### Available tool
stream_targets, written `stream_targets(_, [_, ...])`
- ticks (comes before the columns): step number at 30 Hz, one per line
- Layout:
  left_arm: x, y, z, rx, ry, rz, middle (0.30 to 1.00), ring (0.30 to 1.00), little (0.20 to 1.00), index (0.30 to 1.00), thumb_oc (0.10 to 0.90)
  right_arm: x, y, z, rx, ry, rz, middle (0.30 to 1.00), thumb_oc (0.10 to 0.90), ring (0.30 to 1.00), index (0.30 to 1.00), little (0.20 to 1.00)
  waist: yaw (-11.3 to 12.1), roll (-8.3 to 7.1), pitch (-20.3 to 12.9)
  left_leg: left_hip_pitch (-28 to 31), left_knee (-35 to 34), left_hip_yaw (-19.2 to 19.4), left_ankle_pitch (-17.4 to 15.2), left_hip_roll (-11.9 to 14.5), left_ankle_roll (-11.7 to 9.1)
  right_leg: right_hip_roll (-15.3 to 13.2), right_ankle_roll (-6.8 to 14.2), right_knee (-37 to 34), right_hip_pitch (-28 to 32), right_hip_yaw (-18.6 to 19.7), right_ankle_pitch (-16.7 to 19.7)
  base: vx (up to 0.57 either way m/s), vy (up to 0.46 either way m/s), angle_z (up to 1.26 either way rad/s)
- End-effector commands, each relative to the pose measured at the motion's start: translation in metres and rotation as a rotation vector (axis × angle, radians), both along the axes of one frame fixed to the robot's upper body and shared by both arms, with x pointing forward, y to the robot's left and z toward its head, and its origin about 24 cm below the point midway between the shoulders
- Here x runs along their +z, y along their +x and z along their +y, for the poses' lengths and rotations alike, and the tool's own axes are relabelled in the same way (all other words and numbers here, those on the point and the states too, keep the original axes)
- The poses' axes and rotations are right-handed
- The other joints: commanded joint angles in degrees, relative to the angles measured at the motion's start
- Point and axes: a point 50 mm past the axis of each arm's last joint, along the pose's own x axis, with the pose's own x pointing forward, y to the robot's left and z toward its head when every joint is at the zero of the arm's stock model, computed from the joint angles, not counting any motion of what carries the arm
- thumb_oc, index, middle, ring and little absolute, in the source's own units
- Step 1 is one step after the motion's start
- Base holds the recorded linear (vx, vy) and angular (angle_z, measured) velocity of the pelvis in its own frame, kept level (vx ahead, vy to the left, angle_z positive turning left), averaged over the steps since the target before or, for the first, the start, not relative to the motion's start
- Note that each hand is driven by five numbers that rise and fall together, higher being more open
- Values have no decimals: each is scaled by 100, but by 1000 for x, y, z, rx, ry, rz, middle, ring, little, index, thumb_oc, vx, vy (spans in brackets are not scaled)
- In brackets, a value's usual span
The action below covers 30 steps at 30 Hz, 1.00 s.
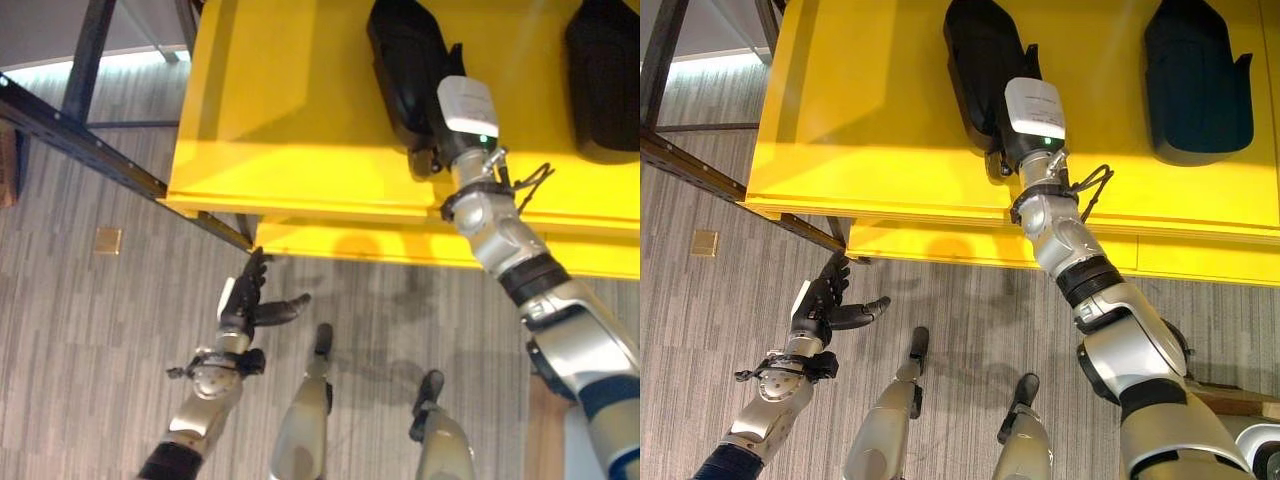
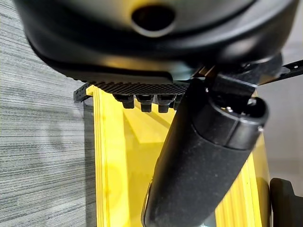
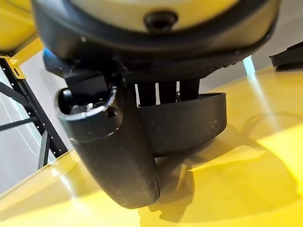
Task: Move parts from the plastic box to the shelf.
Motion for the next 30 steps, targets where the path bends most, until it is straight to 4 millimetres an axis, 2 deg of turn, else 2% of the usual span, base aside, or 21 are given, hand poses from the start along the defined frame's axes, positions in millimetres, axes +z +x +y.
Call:
stream_targets(1, [45,7,7,2,14,-231,1000,1000,1000,1000,900,55,-7,23,91,34,-195,300,400,300,300,300,162,-176,-31,-75,297,385,-150,106,79,11,-265,382,-21,173,42,0,0,0])
stream_targets(9, [44,7,8,10,18,-228,1000,1000,1000,1000,900,54,-10,38,145,74,-195,300,400,300,300,300,174,-164,-48,-79,303,367,-153,104,75,7,-270,406,-30,171,33,0,0,0])
stream_targets(11, [45,7,8,12,14,-232,1000,1000,1000,1000,900,54,-11,43,166,135,-196,300,400,300,300,300,185,-162,-52,-93,308,349,-152,102,78,8,-269,411,-32,162,31,0,0,0])
stream_targets(19, [45,6,9,25,18,-228,1000,1000,1000,1000,900,55,-13,46,176,192,-213,300,400,300,300,300,198,-158,-59,-102,321,348,-168,93,86,-5,-262,405,-13,144,24,0,0,0])
stream_targets(24, [45,5,9,23,22,-229,1000,1000,1000,1000,900,54,-11,38,145,225,-217,300,400,300,300,300,204,-127,-56,-112,328,331,-174,69,99,-22,-250,409,-15,129,34,0,0,0])
stream_targets(27, [45,5,9,22,24,-230,1000,1000,1000,1000,900,56,-9,27,103,271,-237,300,400,300,300,300,212,-110,-55,-120,324,337,-173,59,102,-33,-241,405,-13,132,41,0,0,0])
stream_targets(30, [45,5,7,19,23,-229,1000,1000,1000,1000,900,55,-6,6,11,317,-261,300,400,300,300,300,196,-76,-33,-133,332,339,-177,53,109,-32,-242,414,-27,134,53,0,0,0])
